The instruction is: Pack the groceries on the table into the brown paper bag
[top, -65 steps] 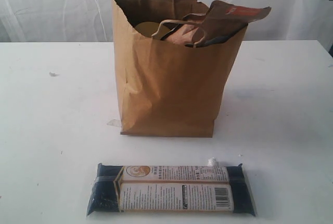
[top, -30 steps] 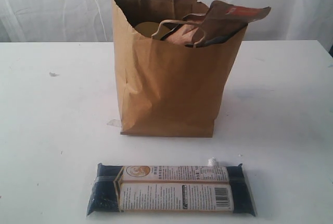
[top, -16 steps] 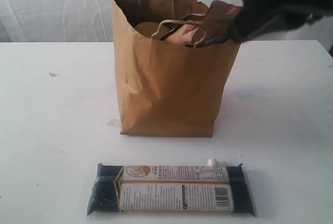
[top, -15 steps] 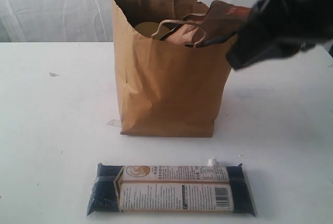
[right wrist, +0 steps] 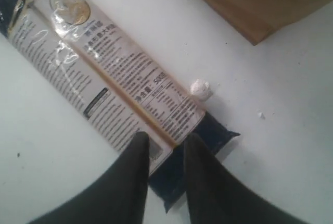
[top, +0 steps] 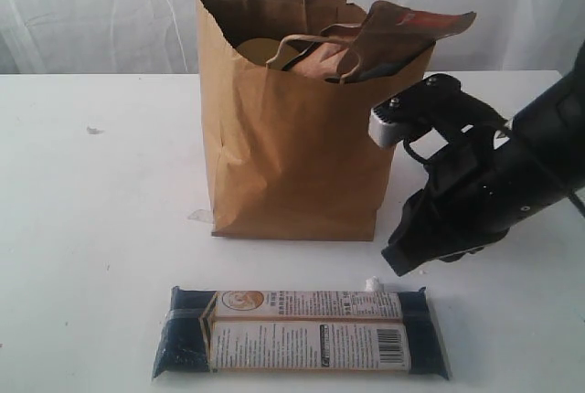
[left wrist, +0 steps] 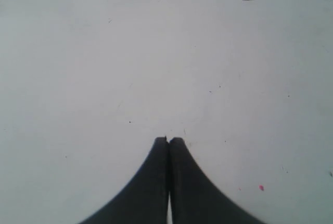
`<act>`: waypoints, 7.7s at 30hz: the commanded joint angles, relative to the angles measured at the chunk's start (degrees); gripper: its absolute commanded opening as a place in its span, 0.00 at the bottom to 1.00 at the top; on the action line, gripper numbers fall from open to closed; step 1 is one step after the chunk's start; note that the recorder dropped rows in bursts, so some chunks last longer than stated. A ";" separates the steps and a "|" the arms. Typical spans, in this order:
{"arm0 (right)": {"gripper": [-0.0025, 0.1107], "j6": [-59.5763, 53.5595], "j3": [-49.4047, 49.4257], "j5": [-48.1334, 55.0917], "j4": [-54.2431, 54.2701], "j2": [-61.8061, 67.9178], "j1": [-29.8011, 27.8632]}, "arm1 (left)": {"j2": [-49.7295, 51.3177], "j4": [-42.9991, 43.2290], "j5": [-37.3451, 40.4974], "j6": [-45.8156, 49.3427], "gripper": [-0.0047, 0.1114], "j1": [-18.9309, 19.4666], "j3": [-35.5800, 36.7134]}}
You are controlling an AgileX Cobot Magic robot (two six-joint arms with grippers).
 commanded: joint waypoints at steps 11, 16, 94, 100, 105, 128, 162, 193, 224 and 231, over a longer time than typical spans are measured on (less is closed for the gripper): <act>0.37 -1.14 0.45 -10.48 -1.53 13.56 0.03 | -0.28 0.02 -0.26 -0.01 0.04 -0.42 0.00; 0.37 -1.14 0.45 -13.88 -1.40 18.21 0.03 | -0.28 0.02 -0.26 -0.01 0.04 -0.42 0.00; 0.02 4.37 17.67 -2.79 5.49 -20.61 0.03 | -0.28 0.02 -0.26 -0.01 0.04 -0.42 0.00; 0.02 7.26 19.05 5.06 7.12 -35.45 0.03 | -0.28 0.02 -0.26 -0.01 0.04 -0.42 0.00; 0.02 17.79 15.85 5.08 9.16 -40.75 0.03 | -0.28 0.02 -0.26 -0.01 0.04 -0.42 0.00; 0.02 10.75 -43.43 6.19 6.22 10.68 0.03 | -0.28 0.02 -0.26 -0.01 0.04 -0.42 0.00; 0.32 10.74 -43.43 -0.36 5.53 15.93 0.03 | -0.28 0.02 -0.26 -0.01 0.04 -0.42 0.00; 0.02 33.79 -11.89 12.51 -36.67 -0.01 -17.16 | -0.28 0.02 -0.26 -0.01 0.04 -0.42 0.00; 0.02 12.87 7.89 -0.34 -17.51 -5.70 9.08 | -0.28 0.02 -0.26 -0.01 0.04 -0.42 0.00; 0.02 11.42 -7.12 10.47 -18.62 4.10 22.85 | -0.28 0.02 -0.26 -0.01 0.04 -0.42 0.00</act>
